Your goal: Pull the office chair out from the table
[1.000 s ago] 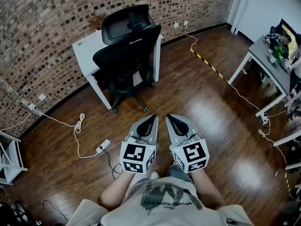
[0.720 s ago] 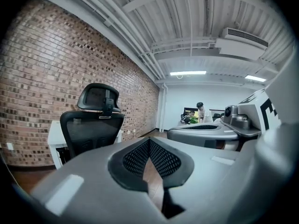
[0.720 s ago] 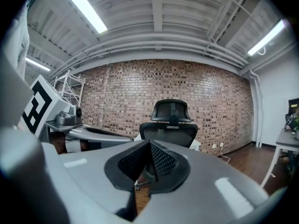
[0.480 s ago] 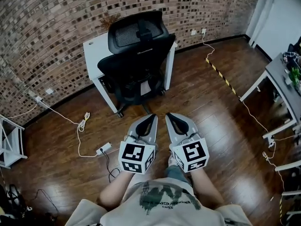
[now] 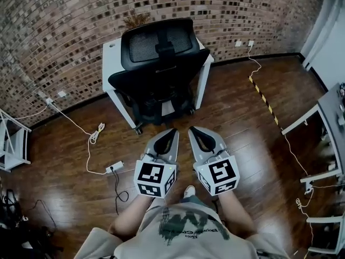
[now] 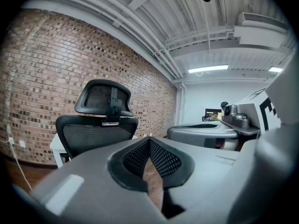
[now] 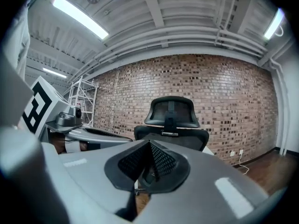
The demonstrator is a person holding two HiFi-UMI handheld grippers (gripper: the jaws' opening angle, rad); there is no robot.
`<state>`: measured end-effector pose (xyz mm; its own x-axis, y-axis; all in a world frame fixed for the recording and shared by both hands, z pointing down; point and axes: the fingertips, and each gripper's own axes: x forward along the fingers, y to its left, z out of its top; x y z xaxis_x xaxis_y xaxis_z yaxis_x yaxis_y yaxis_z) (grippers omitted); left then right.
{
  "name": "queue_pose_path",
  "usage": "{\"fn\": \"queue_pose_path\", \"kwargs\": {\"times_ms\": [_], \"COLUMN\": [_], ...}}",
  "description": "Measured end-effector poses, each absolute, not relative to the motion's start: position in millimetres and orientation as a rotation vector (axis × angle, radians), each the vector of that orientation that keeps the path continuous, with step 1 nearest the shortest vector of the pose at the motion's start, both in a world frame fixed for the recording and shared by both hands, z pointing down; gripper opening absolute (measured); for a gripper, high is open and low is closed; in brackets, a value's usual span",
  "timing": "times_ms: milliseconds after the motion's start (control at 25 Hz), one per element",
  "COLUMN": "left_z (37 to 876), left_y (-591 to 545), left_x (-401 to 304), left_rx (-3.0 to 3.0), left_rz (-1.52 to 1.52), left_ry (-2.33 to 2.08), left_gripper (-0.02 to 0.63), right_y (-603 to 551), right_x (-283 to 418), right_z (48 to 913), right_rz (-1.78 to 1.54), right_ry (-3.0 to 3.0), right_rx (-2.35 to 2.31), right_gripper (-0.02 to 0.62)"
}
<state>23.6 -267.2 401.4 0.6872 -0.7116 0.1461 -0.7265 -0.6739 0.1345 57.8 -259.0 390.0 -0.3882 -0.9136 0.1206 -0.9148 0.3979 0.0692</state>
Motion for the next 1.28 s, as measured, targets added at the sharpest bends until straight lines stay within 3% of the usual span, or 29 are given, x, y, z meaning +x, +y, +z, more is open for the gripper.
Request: {"fn": "queue_pose_path", "kwargs": {"times_ms": [400,1280], "left_z": [395,363], "left_y": [-315,-461], "left_x": [39,-9], "left_rx": [2.654,2.571], "left_rz": [0.123,0.014], "left_ry": [-1.366,-1.638], "left_gripper": [0.014,0.026], "right_y": [-309,-450], "right_x": [94,106], "right_z": [383,356], "right_rz": [-0.042,-0.159], "right_ry": [-2.601,-2.656], "right_rx": [1.52,1.373], "right_gripper": [0.0,0.0]}}
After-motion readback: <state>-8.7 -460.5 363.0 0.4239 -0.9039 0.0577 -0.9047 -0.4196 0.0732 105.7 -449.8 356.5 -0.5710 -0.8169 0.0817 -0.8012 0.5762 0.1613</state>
